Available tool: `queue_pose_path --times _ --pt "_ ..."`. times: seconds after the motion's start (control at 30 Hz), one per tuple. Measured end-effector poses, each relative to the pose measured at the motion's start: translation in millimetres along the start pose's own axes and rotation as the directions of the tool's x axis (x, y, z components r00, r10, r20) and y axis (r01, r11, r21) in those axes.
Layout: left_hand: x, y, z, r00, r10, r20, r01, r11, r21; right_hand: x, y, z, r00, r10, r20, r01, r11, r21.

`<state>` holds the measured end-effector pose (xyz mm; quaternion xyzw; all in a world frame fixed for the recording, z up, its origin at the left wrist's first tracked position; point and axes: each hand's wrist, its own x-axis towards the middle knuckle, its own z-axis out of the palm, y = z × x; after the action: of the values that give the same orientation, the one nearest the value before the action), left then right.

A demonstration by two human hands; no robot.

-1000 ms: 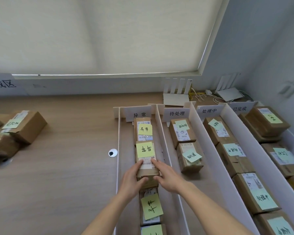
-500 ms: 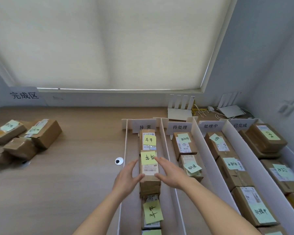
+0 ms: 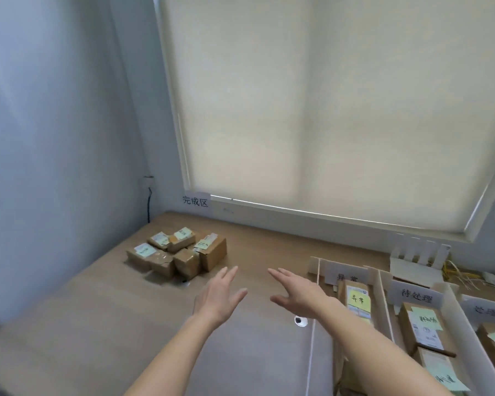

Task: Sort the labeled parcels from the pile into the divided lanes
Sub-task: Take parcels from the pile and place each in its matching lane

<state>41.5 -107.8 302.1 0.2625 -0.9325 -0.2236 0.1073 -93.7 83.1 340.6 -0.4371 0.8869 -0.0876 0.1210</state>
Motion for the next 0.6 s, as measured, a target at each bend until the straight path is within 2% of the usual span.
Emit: queue_pose_path --times 0.13,0.37,0.6 --pt "-24.4 -64.9 -80.7 0.992 -0.082 -0.1 0.085 0.996 0.027 22.2 -103.0 -16.0 0.997 -0.078 -0.015 0.077 0.995 -0.056" --pt "-76.5 -210.8 -188.7 0.973 -0.17 -0.157 0.175 0.984 0.024 48.2 -276.2 -7.3 0.984 -0.18 -0.01 0.178 0.977 -0.119" --pt "-116.0 -313.3 -260.3 0.952 -0.225 -0.207 0.24 0.969 0.053 73.3 -386.5 24.9 0.971 -0.24 -0.006 0.237 0.963 -0.131"
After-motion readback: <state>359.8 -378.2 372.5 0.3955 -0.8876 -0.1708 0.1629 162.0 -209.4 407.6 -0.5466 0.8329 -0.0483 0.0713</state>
